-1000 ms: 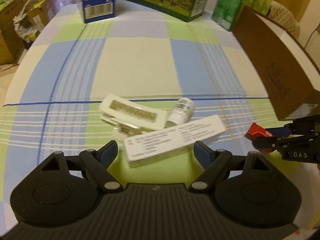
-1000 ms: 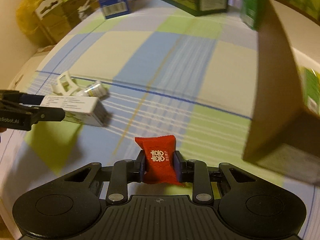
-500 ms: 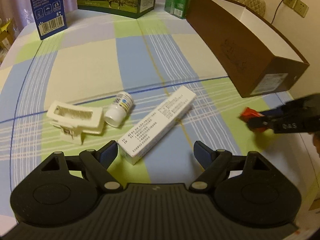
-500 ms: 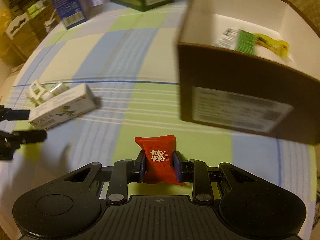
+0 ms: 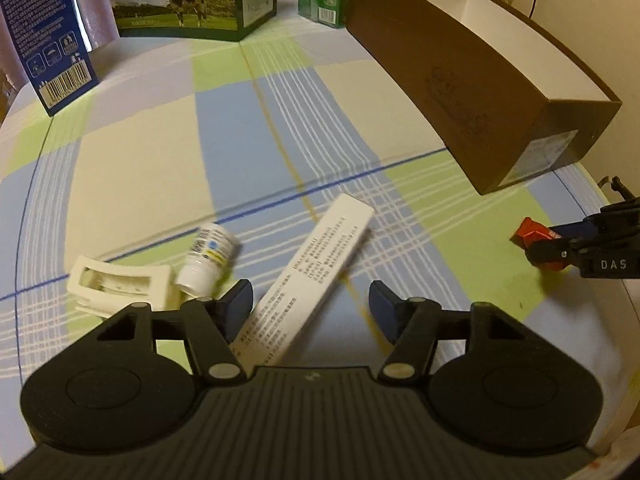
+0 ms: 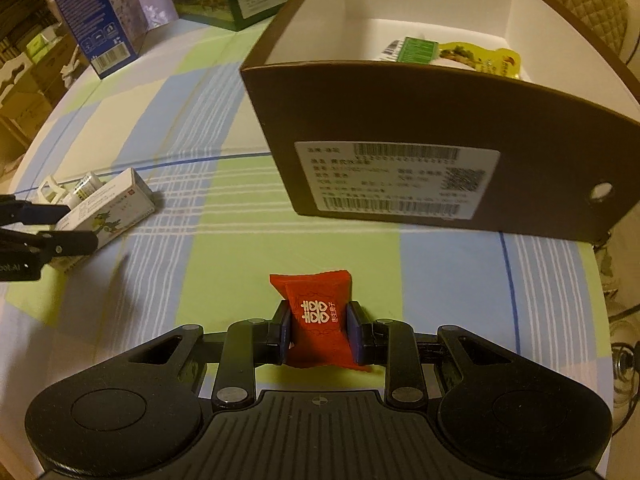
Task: Organize objects
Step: 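Grasp the red packet with the right tool while the left tool grasps the white ointment box, then carry the red packet with the right tool while the left tool carries the ointment box, then lower the ointment box into the brown box with the left tool while the right tool releases the packet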
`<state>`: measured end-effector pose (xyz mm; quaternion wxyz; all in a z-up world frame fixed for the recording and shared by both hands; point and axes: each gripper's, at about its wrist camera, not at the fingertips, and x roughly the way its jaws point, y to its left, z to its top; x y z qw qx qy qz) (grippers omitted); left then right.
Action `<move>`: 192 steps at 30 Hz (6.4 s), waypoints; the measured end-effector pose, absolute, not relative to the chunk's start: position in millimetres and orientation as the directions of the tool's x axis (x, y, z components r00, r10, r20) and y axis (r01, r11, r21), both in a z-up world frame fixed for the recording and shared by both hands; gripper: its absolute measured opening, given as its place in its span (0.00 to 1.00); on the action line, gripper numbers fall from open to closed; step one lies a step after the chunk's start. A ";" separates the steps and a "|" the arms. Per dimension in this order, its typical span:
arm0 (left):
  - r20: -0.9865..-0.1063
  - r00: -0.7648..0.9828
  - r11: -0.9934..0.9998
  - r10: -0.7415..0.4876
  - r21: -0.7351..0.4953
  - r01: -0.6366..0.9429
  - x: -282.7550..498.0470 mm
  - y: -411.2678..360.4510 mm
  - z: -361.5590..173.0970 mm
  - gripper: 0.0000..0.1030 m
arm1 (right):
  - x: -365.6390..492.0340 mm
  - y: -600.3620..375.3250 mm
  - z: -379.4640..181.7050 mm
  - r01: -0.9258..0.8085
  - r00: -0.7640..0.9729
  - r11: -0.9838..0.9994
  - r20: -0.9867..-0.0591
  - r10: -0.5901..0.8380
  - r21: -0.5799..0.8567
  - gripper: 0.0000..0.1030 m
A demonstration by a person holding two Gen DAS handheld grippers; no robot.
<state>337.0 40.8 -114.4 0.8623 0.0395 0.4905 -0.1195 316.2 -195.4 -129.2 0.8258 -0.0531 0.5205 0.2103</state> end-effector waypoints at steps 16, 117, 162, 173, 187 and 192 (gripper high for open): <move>-0.905 0.397 0.983 -0.150 -0.092 0.161 352.9 1.4 -132.4 0.38 | 310.0 -200.3 -126.6 -0.435 0.395 0.893 -0.866 0.306 0.118 0.25; -0.767 0.614 0.955 -0.187 0.004 0.296 406.6 -176.7 7.6 0.21 | 391.8 -309.9 19.5 -0.448 0.616 0.864 -0.620 0.486 0.232 0.24; -0.845 0.529 0.963 -0.082 0.070 0.260 599.7 -204.8 -62.0 0.21 | 572.4 -286.3 -54.6 -0.362 0.570 0.911 -0.727 0.383 0.196 0.24; -0.830 0.553 0.964 -0.080 0.076 0.253 610.8 -196.3 -59.9 0.33 | 579.9 -280.5 -55.2 -0.358 0.573 0.911 -0.723 0.387 0.204 0.24; -0.818 0.566 0.977 -0.104 0.021 0.210 591.2 -177.3 -45.4 0.59 | 574.7 -291.1 -39.1 -0.298 0.675 0.906 -0.605 0.423 0.301 0.54; -0.809 0.572 0.979 -0.132 -0.015 0.204 576.5 -169.8 -33.7 0.61 | 564.5 -297.9 -26.6 -0.285 0.681 0.904 -0.597 0.425 0.319 0.56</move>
